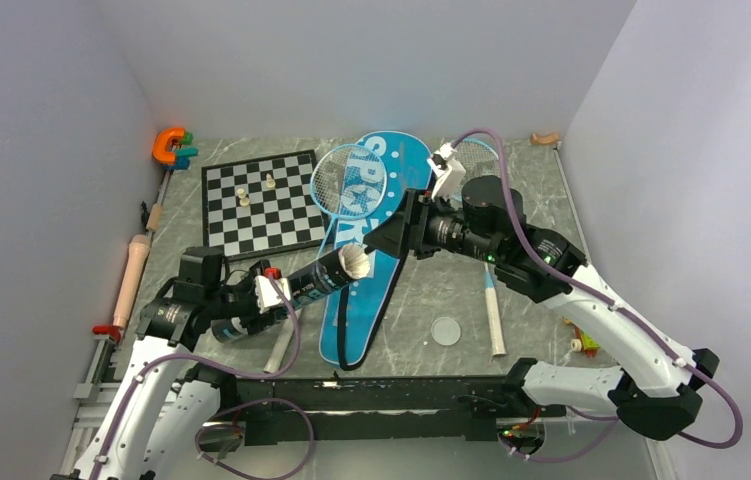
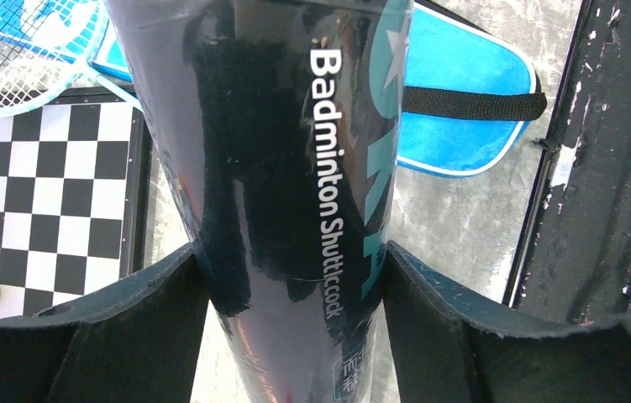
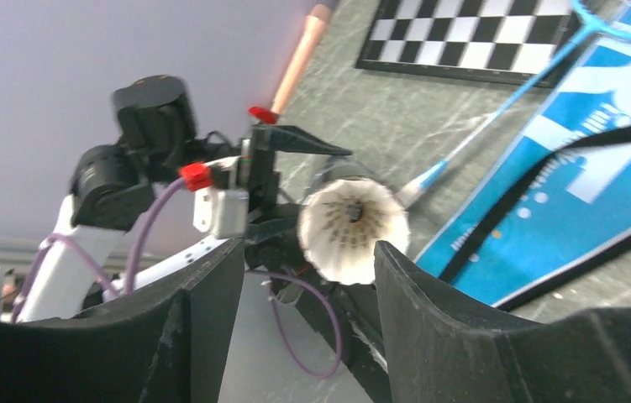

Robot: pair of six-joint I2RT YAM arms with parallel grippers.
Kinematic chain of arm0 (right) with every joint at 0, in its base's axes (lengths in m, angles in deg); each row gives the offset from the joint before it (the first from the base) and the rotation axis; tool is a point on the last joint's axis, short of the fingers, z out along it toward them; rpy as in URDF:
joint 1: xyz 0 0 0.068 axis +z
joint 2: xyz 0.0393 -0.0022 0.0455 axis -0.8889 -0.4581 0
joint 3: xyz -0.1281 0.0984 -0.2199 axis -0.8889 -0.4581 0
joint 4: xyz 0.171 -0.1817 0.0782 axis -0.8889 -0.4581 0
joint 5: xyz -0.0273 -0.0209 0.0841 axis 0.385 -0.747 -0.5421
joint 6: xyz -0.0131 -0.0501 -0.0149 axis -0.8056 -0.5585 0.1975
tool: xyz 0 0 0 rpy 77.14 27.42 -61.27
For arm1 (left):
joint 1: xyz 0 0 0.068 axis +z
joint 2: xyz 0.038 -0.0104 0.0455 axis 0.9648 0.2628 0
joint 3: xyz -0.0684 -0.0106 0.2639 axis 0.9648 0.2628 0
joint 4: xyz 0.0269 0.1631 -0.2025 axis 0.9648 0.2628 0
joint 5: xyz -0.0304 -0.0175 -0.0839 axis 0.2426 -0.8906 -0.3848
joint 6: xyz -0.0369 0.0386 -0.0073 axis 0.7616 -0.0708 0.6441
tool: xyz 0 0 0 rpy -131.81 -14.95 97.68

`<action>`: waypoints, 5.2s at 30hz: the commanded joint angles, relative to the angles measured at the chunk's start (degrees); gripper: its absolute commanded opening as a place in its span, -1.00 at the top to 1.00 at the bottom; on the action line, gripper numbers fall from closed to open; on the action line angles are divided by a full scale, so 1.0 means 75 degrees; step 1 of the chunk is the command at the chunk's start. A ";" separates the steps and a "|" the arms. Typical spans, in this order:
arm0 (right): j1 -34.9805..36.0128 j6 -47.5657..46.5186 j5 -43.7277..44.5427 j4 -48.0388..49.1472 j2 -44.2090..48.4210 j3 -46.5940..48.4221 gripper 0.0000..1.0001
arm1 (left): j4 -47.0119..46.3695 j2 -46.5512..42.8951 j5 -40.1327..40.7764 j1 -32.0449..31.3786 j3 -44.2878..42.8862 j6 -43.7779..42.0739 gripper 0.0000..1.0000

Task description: Pack up the badminton gear

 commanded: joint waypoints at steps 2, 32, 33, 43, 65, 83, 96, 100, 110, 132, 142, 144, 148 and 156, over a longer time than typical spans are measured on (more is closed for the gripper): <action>-0.0208 -0.0337 0.1051 -0.1402 -0.0427 0.0019 -0.19 | -0.0268 -0.0039 -0.0408 -0.0024 -0.0457 0.0155 0.38; 0.0202 -0.0194 0.0416 -0.0196 -0.1407 -0.0519 0.07 | -0.0343 0.0012 -0.0636 -0.0047 -0.0595 0.0270 0.62; 0.0221 -0.0162 0.0388 -0.0091 -0.1435 -0.0530 0.08 | -0.0308 0.0015 -0.0677 -0.0056 -0.0626 0.0240 0.65; 0.0366 -0.0193 0.0163 -0.0017 -0.1610 -0.0045 -0.12 | -0.0333 0.0010 -0.0691 -0.0053 -0.0476 0.0312 0.67; -0.1839 0.0408 0.2507 -0.2823 -0.0078 -0.3203 -0.49 | 0.0697 -0.0076 -0.0223 -0.0058 -0.0639 -0.0731 0.90; -0.2035 0.0738 0.2371 -0.0859 -0.1027 -0.5706 0.19 | 0.1032 0.0039 -0.0490 -0.0059 -0.0846 -0.0983 0.85; -0.2139 0.0875 0.2231 -0.0889 -0.0790 -0.5957 0.19 | 0.0932 -0.0157 -0.0571 -0.0069 -0.0684 -0.0916 0.85; -0.2132 0.0896 0.2147 -0.0869 -0.0720 -0.6030 0.23 | 0.0904 -0.0208 -0.0549 -0.0069 -0.0627 -0.0872 0.85; -0.2096 0.1119 0.1761 -0.0606 -0.0996 -0.6461 0.48 | 0.0436 -0.0411 -0.0526 -0.0071 -0.0293 -0.0416 0.88; -0.2096 -0.0399 -0.0518 -0.2106 -0.0336 -0.1156 1.00 | 0.0033 0.0420 -0.0337 -0.0071 0.0087 -0.0508 0.87; -0.1999 -0.0347 -0.3513 -0.0116 0.0167 -0.2466 1.00 | 0.0667 0.0371 -0.0436 -0.0071 -0.0070 -0.1414 0.92; -0.1863 -0.0480 -0.3601 -0.0151 -0.0048 -0.2402 1.00 | 0.0727 0.0392 -0.0475 -0.0071 -0.0140 -0.1488 0.93; -0.1651 -0.0496 -0.3860 0.0114 -0.0211 -0.2299 1.00 | 0.0806 0.0413 -0.0552 -0.0070 -0.0204 -0.1573 0.99; -0.1528 -0.0588 -0.3751 0.0035 -0.0502 -0.2206 1.00 | 0.0758 0.0421 -0.0670 -0.0068 -0.0291 -0.1489 0.99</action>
